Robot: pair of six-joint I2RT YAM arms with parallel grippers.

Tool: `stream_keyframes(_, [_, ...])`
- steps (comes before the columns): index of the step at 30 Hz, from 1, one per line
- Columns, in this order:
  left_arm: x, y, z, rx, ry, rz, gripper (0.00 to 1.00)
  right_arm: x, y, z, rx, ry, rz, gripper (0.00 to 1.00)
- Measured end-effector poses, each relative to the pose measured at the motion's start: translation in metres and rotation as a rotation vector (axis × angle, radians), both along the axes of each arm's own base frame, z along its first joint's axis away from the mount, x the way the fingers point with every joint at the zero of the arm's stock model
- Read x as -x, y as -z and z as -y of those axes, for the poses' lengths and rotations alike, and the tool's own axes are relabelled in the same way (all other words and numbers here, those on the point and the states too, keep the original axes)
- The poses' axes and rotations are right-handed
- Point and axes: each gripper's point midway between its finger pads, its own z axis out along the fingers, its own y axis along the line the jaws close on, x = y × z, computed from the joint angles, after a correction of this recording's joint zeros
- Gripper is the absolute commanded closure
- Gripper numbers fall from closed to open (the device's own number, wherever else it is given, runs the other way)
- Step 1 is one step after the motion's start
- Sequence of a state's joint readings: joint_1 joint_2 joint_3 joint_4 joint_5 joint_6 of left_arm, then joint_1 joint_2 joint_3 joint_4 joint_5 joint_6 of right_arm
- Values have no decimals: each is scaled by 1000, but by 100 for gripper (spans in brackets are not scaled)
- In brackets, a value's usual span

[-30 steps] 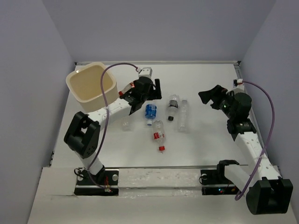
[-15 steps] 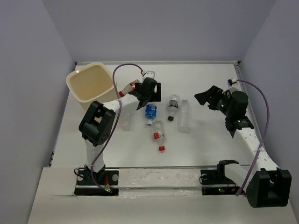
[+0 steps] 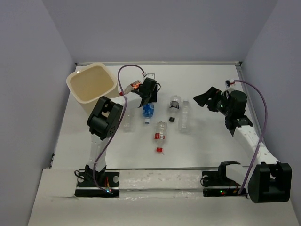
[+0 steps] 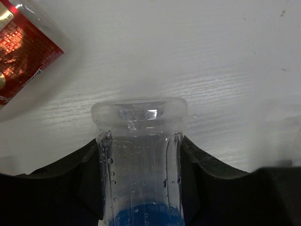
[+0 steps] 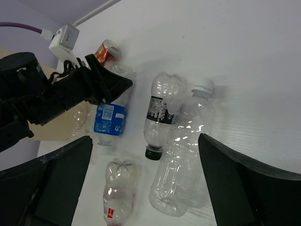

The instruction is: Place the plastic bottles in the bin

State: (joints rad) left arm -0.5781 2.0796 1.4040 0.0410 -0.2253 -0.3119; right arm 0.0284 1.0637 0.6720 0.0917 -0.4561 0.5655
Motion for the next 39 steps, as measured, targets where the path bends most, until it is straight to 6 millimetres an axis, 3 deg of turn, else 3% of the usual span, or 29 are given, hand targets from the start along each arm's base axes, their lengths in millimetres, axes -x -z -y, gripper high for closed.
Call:
stream_keyframes(3, [-4, -3, 3, 12, 14, 7, 52, -4, 8, -2, 1, -4, -23, 0])
stream_keyframes(8, [-4, -13, 8, 37, 31, 16, 53, -13, 48, -13, 16, -35, -140, 0])
stream_keyframes(11, [-4, -48, 11, 76, 42, 64, 53, -13, 73, -31, 50, -91, -203, 0])
stream_keyframes(14, [-2, -125, 13, 165, 58, 189, 53, -15, 86, -45, 75, -128, -232, 0])
stream_keyframes(16, [8, -203, 9, 256, 72, 325, 53, -18, 94, -49, 95, -132, -249, 0])
stream_keyframes(17, [12, -228, 7, 287, 76, 370, 53, -20, 99, -48, 106, -124, -257, 0])
stream_keyframes(19, [29, -299, -6, 371, 79, 500, 53, -21, 107, -46, 124, -108, -272, 0])
stream_keyframes(22, [54, -384, -38, 456, 54, 669, 53, -23, 116, -40, 150, -79, -295, 0])
stream_keyframes(25, [71, -434, -88, 480, -29, 791, 53, -24, 123, -38, 164, -62, -313, 2])
stream_keyframes(29, [73, -456, -167, 413, -225, 887, 53, -27, 132, -41, 177, -64, -337, 8])
stream_keyframes(32, [70, -448, -224, 337, -392, 911, 53, -28, 143, -42, 186, -66, -365, 17])
stream_keyframes(36, [61, -431, -272, 260, -546, 909, 53, -26, 151, -40, 197, -59, -392, 33])
stream_keyframes(39, [49, -419, -293, 203, -628, 905, 50, -27, 151, -39, 203, -49, -391, 45])
